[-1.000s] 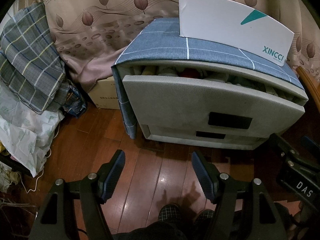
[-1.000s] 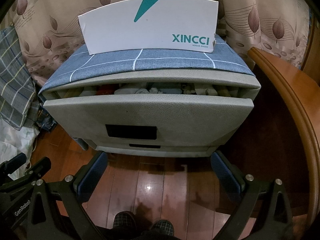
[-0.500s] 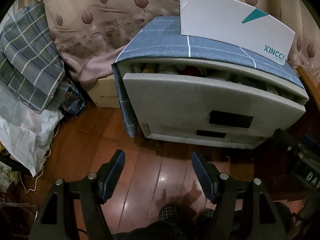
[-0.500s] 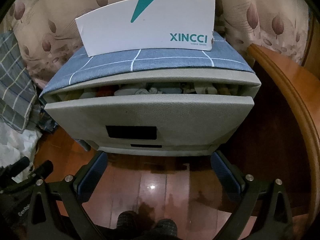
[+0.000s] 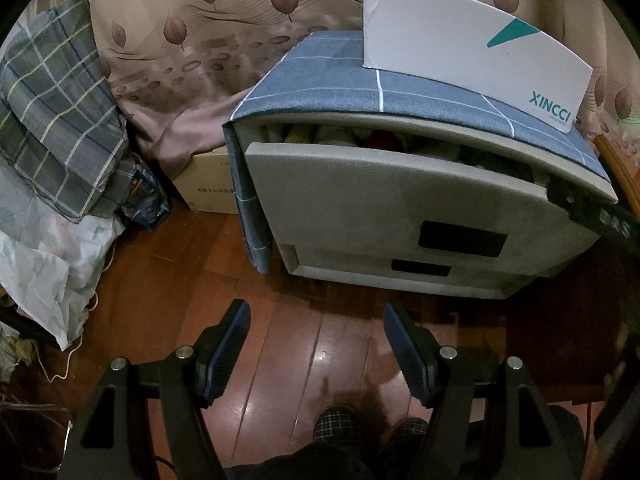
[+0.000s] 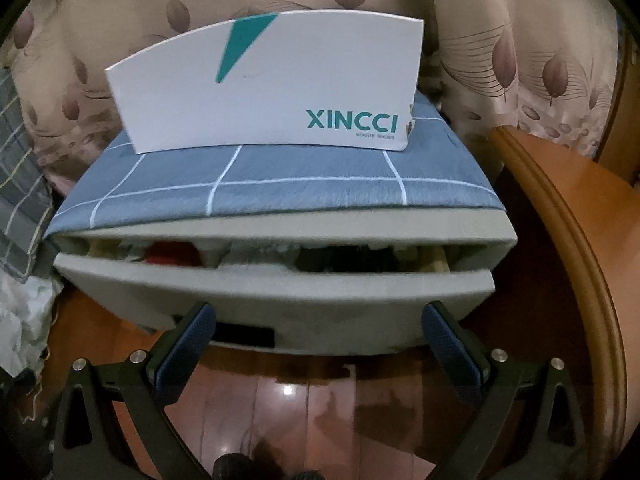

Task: Take underwear out of drawer
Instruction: 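Pull the grey drawer open with the right tool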

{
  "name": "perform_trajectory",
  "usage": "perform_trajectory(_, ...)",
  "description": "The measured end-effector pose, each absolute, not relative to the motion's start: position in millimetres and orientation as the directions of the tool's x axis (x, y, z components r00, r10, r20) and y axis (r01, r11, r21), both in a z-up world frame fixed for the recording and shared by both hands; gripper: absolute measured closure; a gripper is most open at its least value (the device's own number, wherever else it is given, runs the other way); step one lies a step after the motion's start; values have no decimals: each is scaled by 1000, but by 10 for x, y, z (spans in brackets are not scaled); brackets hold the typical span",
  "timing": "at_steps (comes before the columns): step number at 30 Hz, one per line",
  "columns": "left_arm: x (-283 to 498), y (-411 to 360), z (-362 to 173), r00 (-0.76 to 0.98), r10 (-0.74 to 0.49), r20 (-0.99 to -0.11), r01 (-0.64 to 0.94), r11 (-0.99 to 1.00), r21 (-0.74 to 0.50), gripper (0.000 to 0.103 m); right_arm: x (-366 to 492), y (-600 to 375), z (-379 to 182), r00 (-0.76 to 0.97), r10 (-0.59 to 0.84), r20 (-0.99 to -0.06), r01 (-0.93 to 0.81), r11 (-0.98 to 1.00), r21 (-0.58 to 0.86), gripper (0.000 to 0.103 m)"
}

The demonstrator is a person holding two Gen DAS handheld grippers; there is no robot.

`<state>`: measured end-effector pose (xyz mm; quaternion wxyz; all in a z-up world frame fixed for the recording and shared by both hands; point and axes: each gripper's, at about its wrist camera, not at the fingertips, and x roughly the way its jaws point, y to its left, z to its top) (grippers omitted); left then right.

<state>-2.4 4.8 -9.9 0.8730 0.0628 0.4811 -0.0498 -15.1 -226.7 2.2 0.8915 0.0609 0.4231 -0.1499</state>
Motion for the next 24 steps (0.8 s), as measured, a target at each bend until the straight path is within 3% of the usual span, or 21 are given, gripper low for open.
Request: perform_trajectory(24, 89, 82, -177, 496, -62, -866, 140, 990, 9, 32, 606, -2469, -298, 480, -262, -837, 376, 924, -74, 1)
